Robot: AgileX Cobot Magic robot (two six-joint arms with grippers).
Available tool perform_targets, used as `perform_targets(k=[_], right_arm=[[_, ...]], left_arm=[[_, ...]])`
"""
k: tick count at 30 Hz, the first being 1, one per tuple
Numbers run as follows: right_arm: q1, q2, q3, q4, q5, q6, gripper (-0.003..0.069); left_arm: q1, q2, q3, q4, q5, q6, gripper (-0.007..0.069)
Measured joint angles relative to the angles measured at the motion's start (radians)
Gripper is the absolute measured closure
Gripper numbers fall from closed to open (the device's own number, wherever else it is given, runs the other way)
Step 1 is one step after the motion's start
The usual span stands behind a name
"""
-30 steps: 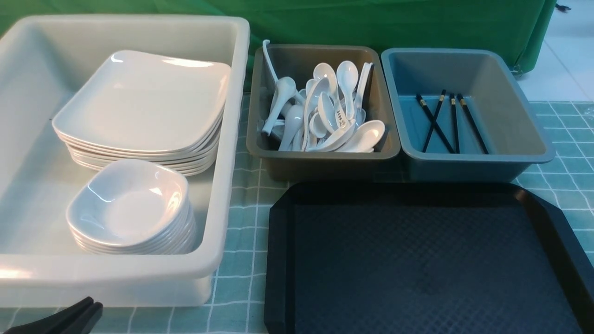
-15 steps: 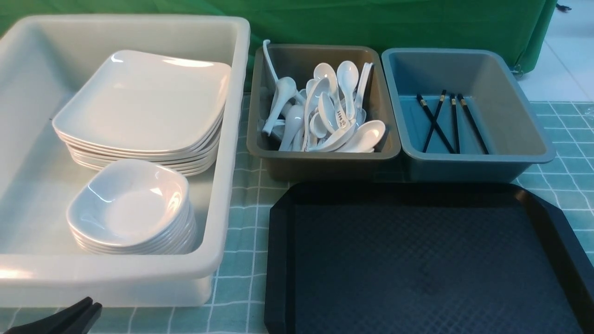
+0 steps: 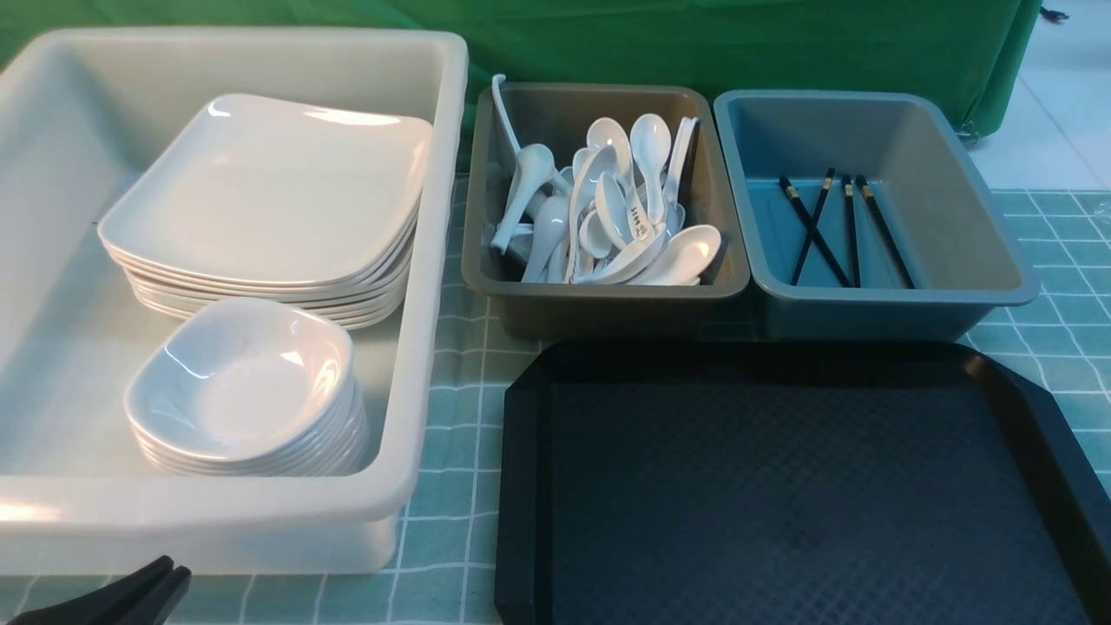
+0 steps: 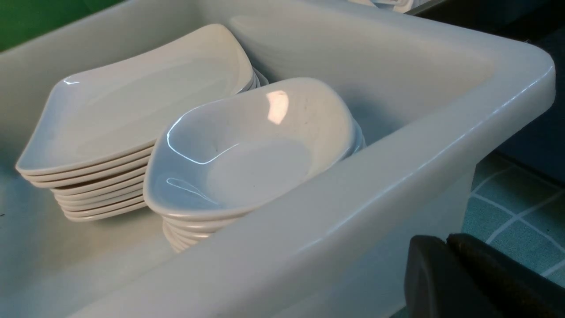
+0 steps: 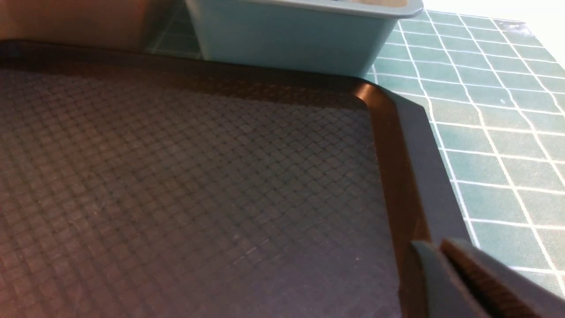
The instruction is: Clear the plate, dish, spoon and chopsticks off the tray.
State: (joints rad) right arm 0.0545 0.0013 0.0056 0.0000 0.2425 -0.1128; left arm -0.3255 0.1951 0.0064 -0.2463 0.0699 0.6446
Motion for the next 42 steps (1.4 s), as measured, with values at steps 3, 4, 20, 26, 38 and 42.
perform_targets(k=[3,4,20,26,38,42], right_arm=[[0.000,0.000,0.000,0.000,-0.001,0.000,0.0563],[0.000,0.000,0.000,0.000,-0.001,0.000,0.0560],[0.000,0.000,0.000,0.000,-0.003,0.000,0.0520],[0.000,0.000,0.000,0.000,-0.003,0.000,0.0512],[0.000,0.000,0.000,0.000,-0.003,0.000,0.0487],[0.000,0.000,0.000,0.000,-0.003,0.000,0.0478]], left_arm=[[0.011,-0.011,0.000,0.020,-0.002,0.000,0.0612],[0.026,-0.016,0.000,0.024,-0.013,-0.006,0.0612],[0.406,-0.194,0.001,0.049,0.185,-0.521,0.0612],[0.407,-0.194,0.001,0.049,0.174,-0.509,0.0612],[0.407,-0.194,0.001,0.049,0.173,-0.492,0.0612],[0.407,-0.194,0.001,0.049,0.173,-0.492,0.0612]])
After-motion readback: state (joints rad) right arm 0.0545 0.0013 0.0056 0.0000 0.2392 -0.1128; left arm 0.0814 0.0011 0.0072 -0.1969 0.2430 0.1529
